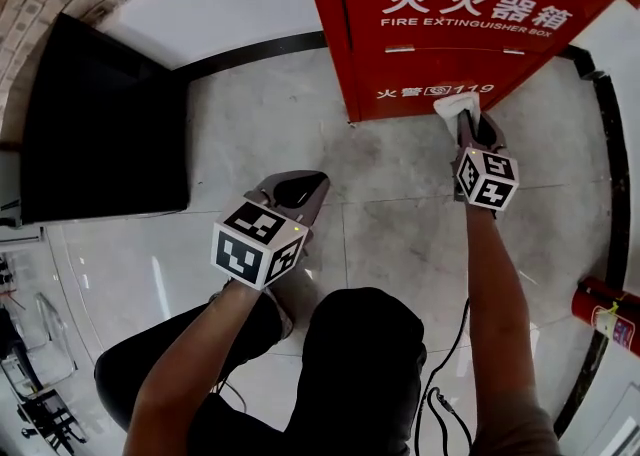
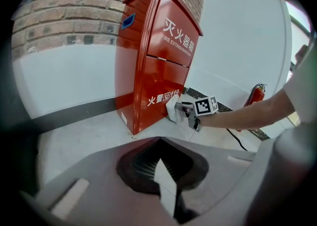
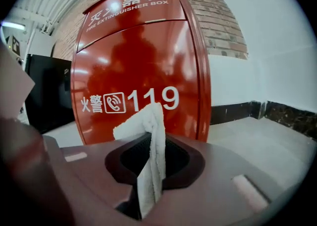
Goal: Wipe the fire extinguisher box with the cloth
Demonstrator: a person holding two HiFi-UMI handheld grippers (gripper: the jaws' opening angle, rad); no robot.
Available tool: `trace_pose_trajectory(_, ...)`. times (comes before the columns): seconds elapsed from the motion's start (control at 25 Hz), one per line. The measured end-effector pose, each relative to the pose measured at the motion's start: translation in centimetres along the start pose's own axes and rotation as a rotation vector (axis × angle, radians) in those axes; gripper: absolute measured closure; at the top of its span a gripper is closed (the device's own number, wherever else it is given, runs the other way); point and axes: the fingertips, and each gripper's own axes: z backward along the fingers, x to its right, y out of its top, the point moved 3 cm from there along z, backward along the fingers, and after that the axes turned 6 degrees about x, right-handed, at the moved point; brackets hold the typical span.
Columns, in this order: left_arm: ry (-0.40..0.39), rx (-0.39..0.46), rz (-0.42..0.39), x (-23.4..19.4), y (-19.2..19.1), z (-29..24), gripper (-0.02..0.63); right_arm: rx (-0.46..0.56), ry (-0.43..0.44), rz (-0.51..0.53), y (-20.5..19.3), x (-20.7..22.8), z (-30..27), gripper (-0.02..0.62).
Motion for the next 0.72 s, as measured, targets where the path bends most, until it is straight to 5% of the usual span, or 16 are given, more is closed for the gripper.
trace_pose_trajectory(0.52, -0.045, 0.025, -0.061, 1.7, 2.8, -1.7, 0.606, -0.088, -0.254, -0.088, 0.6, 10.1, 2.0, 0.517)
trace_pose_trajectory(0.72, -0.062, 0.031, -0.082, 2.6, 4.1, -2.9, 0.606, -0.107, -0.290, -0.095, 1.3, 11.5, 4.2, 0.517)
